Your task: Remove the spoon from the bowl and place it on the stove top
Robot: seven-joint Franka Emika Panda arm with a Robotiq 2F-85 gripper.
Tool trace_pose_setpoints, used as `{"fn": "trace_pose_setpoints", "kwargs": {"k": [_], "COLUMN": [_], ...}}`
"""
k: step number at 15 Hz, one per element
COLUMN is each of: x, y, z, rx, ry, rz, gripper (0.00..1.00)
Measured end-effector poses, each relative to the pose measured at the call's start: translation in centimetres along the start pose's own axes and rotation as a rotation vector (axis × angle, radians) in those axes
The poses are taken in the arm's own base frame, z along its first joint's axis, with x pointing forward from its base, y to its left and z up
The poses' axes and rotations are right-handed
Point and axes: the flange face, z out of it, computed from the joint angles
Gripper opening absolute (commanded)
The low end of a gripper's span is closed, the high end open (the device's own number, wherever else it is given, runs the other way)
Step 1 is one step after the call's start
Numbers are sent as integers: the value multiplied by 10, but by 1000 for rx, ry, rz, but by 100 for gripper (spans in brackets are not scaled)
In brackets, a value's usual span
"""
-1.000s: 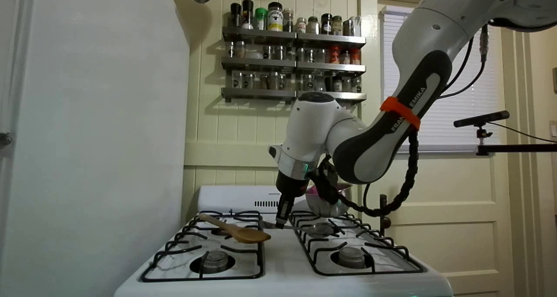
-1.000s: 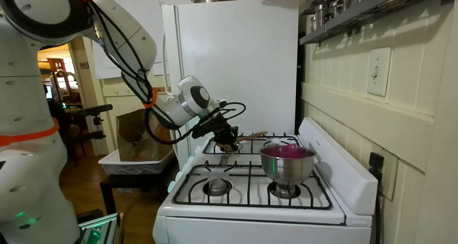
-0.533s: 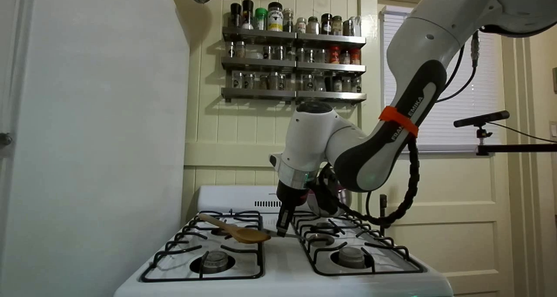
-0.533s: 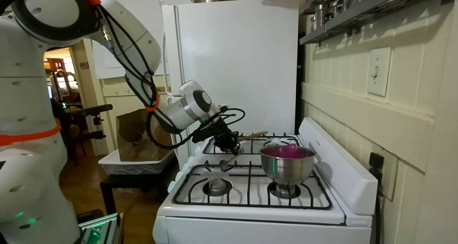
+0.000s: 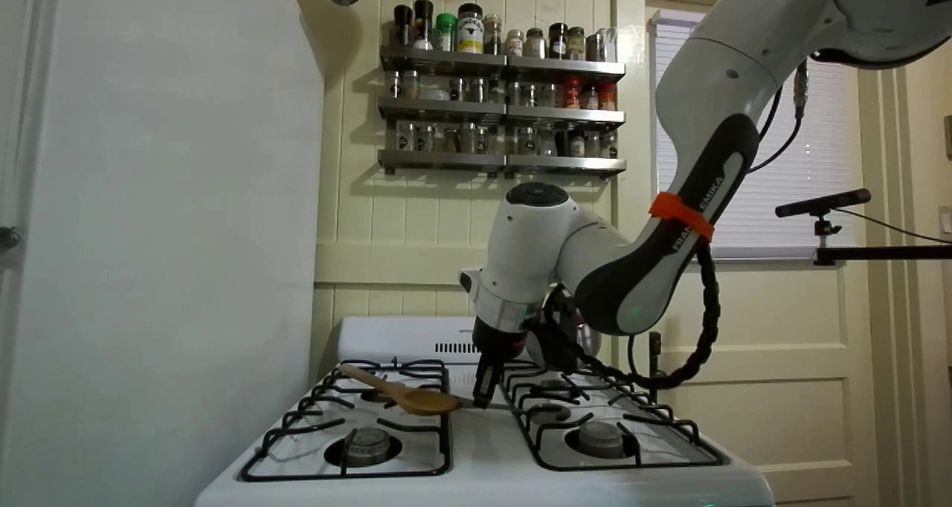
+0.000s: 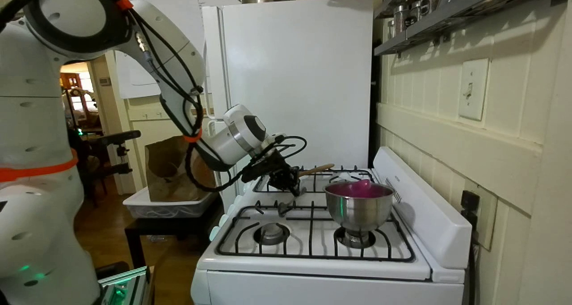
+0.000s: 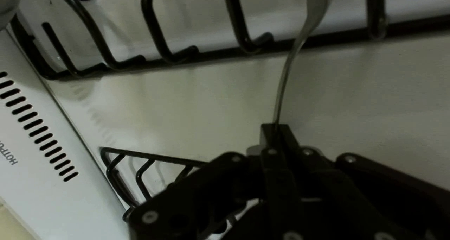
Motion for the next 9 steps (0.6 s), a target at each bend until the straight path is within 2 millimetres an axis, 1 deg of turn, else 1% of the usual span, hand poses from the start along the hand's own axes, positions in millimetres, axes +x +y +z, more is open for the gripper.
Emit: {"fn": "trace_pose_setpoints", "kwargs": {"k": [7,8,9], "x": [3,4,4], "y": [3,3,4], "z": [8,9,10], "rx": [-29,-31,-33], "ry": [14,15,17], "rz": [-52,-55,-57], "gripper": [1,25,31]}}
